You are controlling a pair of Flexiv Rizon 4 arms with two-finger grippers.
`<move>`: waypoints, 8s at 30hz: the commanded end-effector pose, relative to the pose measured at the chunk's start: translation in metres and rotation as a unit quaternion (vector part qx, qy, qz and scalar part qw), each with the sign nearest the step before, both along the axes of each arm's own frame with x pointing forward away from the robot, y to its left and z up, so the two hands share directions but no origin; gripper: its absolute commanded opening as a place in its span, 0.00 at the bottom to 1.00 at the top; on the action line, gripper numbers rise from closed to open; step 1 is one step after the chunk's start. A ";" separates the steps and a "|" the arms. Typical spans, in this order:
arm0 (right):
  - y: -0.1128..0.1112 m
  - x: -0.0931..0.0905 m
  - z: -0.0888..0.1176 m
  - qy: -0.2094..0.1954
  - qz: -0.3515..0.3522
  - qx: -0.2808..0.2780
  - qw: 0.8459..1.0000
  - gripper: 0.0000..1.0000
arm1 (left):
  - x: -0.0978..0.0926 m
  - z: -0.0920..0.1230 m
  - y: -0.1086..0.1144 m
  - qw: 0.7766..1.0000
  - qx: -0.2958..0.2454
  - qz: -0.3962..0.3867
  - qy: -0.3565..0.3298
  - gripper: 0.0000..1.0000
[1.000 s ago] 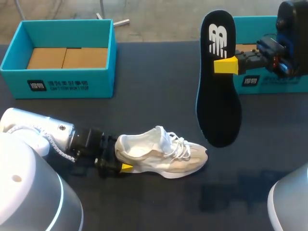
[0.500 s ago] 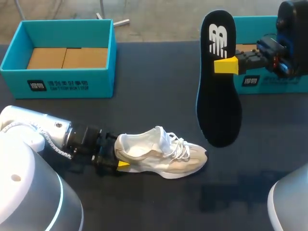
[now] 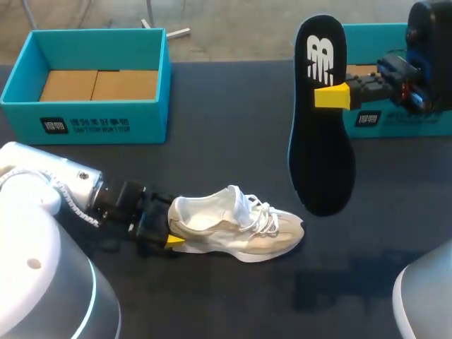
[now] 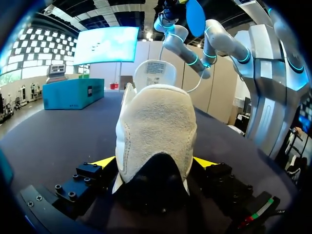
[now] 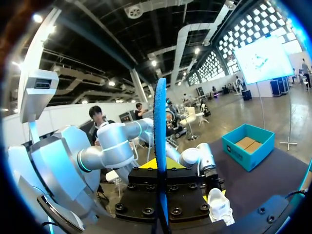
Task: Take the shoe out of the shoebox, open the shoe tongue, remove and reinsert the insole, then place the shoe into the shoebox
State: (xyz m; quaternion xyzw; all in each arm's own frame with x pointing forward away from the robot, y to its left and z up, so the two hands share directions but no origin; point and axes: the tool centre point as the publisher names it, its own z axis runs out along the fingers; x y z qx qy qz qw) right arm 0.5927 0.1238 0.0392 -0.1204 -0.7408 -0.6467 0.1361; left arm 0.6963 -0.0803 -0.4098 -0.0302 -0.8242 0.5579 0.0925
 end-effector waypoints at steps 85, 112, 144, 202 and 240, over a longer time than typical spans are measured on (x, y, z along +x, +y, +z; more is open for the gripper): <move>0.004 0.004 0.000 0.001 0.002 -0.002 1.000 0.00 | 0.010 0.075 0.025 0.851 0.504 0.001 -0.148 1.00; 0.004 0.004 0.000 0.001 0.002 -0.002 1.000 0.00 | 0.042 0.059 -0.056 0.865 0.475 0.030 -0.158 1.00; 0.004 0.004 0.000 0.001 0.002 -0.002 1.000 0.00 | 0.038 0.023 -0.065 0.865 0.488 0.032 -0.113 0.09; 0.004 0.004 0.000 0.001 0.002 -0.002 1.000 0.00 | -0.015 0.112 -0.061 0.742 0.320 -0.392 -0.440 0.00; 0.004 0.004 0.000 0.001 0.002 -0.002 1.000 0.00 | -0.049 0.076 -0.094 0.676 0.270 -0.511 -0.458 0.00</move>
